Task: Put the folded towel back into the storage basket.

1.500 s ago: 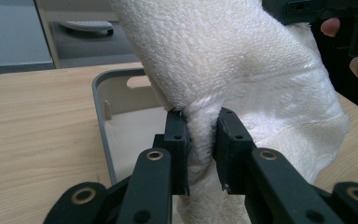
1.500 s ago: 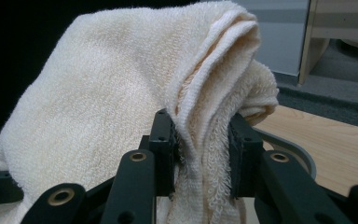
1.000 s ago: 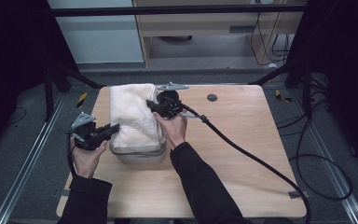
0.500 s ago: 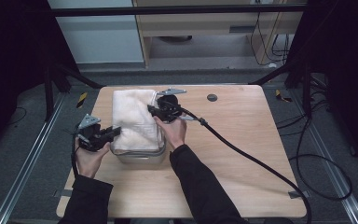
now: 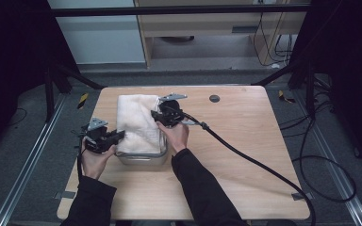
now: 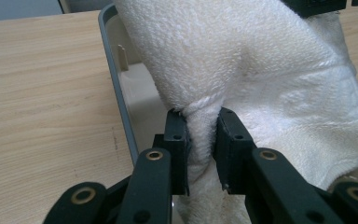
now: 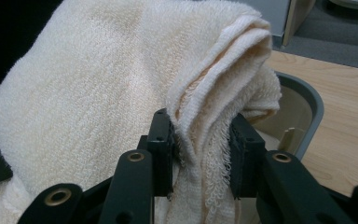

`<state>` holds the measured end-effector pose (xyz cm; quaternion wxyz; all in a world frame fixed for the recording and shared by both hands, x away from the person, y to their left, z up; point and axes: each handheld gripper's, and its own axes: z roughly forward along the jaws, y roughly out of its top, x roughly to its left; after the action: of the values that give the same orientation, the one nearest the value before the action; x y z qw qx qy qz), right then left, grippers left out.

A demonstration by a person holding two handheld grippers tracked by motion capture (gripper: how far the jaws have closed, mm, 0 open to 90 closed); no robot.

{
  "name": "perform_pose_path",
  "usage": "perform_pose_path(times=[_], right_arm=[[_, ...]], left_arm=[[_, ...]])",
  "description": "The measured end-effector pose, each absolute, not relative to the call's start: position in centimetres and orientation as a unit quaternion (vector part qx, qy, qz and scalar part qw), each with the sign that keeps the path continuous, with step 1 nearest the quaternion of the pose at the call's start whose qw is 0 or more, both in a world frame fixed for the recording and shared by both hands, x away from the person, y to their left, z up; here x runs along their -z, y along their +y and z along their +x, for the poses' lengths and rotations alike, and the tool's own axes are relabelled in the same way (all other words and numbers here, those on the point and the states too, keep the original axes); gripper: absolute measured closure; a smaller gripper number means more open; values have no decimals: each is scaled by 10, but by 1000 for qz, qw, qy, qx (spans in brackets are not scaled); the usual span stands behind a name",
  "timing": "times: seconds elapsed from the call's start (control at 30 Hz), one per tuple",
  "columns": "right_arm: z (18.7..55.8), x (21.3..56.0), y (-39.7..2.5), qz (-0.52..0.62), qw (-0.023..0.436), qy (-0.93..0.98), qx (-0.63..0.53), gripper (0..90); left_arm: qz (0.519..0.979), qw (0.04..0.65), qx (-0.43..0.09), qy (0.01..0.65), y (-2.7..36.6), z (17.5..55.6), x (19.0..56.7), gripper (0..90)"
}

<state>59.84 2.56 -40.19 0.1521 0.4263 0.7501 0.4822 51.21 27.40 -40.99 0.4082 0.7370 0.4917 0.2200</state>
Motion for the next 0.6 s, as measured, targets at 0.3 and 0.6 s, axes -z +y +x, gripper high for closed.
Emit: perform_pose_path(times=[0.3,0.6], right_arm=[[600,417,19,435,144,751,-475,659],[598,427,18,429,151,758,-468,643]], left_arm=[[748,390,-221,490,267,516,418,755],[752,375,-219,495,265,520,427,745]])
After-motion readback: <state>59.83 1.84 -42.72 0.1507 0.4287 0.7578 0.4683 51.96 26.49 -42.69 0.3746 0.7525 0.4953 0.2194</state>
